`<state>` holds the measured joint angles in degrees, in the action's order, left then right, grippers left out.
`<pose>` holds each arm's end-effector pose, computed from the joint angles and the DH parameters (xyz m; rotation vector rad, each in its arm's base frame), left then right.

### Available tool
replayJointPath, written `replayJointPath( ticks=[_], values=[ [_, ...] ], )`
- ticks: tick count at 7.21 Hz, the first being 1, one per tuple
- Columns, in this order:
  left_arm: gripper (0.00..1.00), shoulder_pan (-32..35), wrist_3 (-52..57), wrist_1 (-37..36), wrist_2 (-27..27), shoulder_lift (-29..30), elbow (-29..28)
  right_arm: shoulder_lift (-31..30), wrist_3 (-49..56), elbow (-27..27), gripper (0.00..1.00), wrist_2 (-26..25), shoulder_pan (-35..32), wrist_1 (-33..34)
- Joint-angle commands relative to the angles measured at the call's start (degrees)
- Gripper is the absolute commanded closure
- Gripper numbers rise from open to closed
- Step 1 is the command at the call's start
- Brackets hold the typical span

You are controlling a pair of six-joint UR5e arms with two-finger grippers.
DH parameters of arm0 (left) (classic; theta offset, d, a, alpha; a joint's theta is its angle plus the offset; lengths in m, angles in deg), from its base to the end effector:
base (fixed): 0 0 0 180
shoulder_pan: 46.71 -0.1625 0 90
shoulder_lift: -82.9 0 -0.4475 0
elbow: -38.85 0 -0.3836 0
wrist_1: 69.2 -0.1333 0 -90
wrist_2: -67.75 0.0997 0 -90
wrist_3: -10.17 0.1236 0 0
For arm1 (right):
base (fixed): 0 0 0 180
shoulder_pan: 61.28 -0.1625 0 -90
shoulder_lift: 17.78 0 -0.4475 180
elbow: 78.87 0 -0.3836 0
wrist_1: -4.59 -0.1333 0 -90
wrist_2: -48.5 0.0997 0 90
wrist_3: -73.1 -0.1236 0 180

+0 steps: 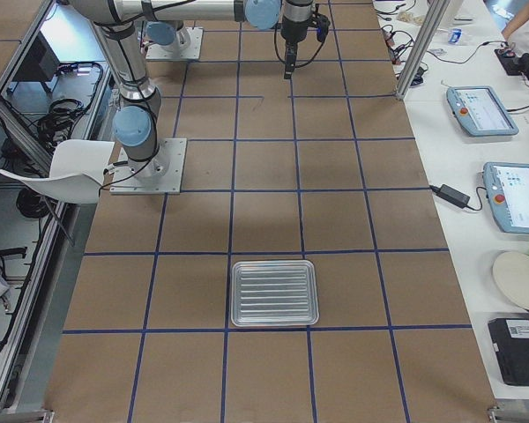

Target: Place bearing gear from tray to pile

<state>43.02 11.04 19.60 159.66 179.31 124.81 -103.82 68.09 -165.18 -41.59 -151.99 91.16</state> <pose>-0.1267 -0.5310 0.4658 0.0168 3.1083 0.0323 0.1394 -0.5043 0.4773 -0.1175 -3.1330 -0.1010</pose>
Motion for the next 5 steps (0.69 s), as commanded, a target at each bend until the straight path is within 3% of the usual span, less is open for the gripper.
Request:
replayJointPath(
  ticks=[1,5],
  values=[
    [0.00,-1.05,0.54,1.37,-0.24,-1.40,0.17,0.00,0.00,0.00,0.00,0.00,0.00,0.00],
    [0.00,-1.05,0.54,1.29,0.38,-2.63,2.90,0.00,0.00,0.00,0.00,0.00,0.00,0.00]
  ],
)
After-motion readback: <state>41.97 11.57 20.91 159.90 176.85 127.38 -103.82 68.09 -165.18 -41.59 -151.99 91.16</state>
